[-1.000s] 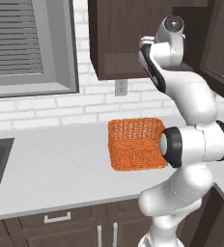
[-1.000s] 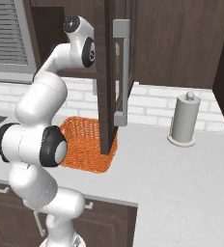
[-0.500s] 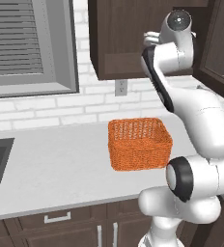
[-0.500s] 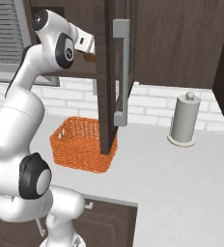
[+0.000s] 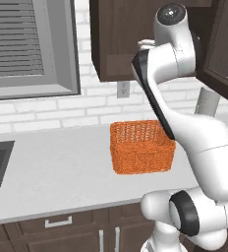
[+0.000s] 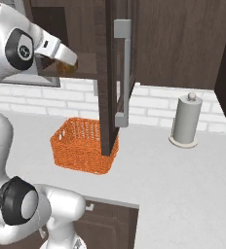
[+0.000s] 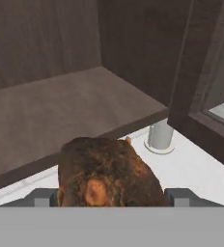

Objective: Open the cabinet, pick up the bread from the cabinet and place it in the basket. Then move the basket to the dining counter.

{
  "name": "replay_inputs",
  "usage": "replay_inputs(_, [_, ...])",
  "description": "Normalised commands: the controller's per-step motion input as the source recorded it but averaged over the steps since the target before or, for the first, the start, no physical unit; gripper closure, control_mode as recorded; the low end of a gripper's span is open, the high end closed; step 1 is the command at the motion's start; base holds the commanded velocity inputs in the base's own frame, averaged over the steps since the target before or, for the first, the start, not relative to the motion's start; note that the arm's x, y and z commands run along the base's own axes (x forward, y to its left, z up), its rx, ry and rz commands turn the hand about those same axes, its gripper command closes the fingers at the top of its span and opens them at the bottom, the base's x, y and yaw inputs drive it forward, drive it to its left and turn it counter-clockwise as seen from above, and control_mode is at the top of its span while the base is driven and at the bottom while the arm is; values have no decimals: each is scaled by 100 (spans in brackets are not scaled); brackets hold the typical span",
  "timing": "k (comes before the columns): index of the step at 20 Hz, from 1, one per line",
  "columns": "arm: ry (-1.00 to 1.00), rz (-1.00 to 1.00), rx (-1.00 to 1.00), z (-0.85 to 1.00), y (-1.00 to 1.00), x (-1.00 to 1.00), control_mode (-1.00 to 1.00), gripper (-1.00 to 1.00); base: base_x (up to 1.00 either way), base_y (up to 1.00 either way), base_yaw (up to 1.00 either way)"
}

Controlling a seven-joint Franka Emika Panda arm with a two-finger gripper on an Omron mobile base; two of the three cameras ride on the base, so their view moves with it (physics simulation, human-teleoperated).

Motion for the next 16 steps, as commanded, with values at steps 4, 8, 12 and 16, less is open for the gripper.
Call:
replay_inputs(4, [16,-4,0,-4,56,-100,-100,100,0,0,0])
replay_inputs(8, [12,-3,1,-34,46,-100,-100,100,0,0,0])
replay_inputs(12, [1,0,8,-94,1,-100,-100,100,0,0,0])
replay_inputs(16, [6,8,7,-100,-7,-52,-100,100,0,0,0])
